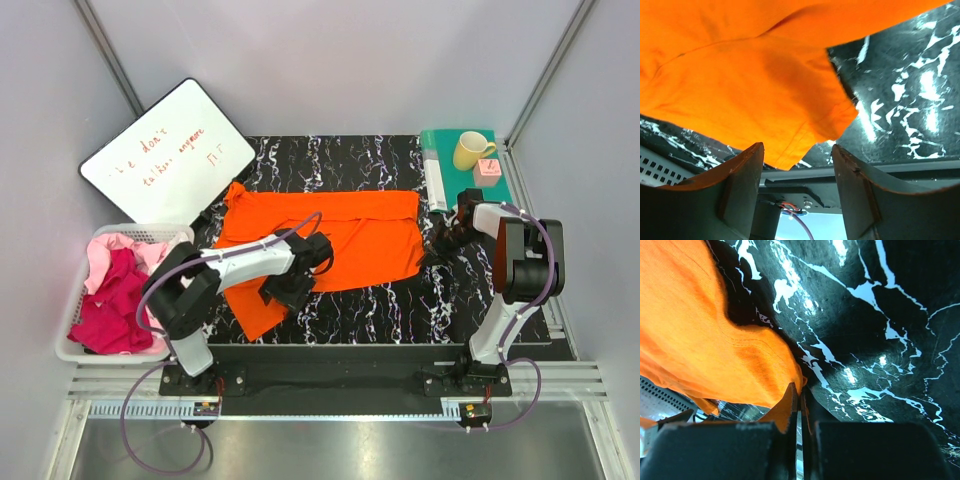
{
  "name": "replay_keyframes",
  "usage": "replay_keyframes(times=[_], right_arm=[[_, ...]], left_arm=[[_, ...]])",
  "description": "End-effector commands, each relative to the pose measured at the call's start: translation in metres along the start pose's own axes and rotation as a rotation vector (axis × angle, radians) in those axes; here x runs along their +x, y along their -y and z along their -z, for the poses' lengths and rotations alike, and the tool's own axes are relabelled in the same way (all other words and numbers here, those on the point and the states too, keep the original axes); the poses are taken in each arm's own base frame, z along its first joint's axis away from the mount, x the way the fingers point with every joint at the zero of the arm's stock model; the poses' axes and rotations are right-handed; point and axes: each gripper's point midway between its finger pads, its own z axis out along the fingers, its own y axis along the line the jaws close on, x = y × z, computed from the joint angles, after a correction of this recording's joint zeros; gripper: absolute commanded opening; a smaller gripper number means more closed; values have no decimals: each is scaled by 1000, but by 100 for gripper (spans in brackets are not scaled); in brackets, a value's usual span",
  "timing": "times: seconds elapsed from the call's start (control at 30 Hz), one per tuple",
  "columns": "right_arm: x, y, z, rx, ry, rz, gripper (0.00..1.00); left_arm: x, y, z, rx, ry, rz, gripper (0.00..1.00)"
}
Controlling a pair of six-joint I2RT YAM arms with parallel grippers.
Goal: Fold and stack the t-shirts
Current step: Fold the tshirt
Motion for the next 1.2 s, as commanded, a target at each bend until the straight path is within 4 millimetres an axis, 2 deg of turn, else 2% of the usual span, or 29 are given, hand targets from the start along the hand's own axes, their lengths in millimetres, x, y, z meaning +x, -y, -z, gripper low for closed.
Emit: replay_keyframes(times=[0.0, 0.07, 0.17, 0.2, 0.3, 0.33, 0.43, 0.6, 0.8, 0.9, 0.97, 1.0, 1.1, 1.17], right_arm=[[-7, 4, -3, 15, 36, 29, 0], [-9, 2, -2, 13, 41, 32, 0], [-11, -1, -1, 3, 44, 31, 0], [-12, -2, -1, 0, 44, 33, 0], [-14, -6, 2, -13, 49, 37, 0], [-13, -7, 2, -17, 51, 41, 0], [-13, -10, 6, -35, 52, 53, 0], [-11, -22, 19, -77, 68, 86, 0], [-13, -33, 42, -90, 105, 147, 0], [-17, -39, 51, -97, 126, 167, 0], [-19, -43, 54, -104, 131, 174, 0], [-23, -46, 56, -108, 140, 179, 0], [-32, -51, 58, -114, 150, 184, 0], [-37, -52, 53, -114, 142, 180, 0]], left_arm=[[-12, 8, -5, 17, 11, -40, 60], [-15, 11, -8, 22, 12, -48, 60], [-17, 11, -14, 16, 5, -55, 49], [-15, 11, -17, 11, -8, -59, 40], [-13, 11, -24, 3, -13, -58, 26], [-13, 9, -25, -5, -12, -56, 15], [-11, 5, -27, -25, -15, -53, 0], [-7, -8, -9, -60, 19, -30, 0], [-7, -53, 31, -253, 40, 1, 0], [-9, -72, 44, -319, 50, 37, 0], [-17, -85, 52, -353, 66, 86, 0], [-15, -93, 55, -381, 49, 91, 0], [-29, -114, 64, -440, 54, 149, 0], [-45, -126, 70, -484, 73, 173, 0]])
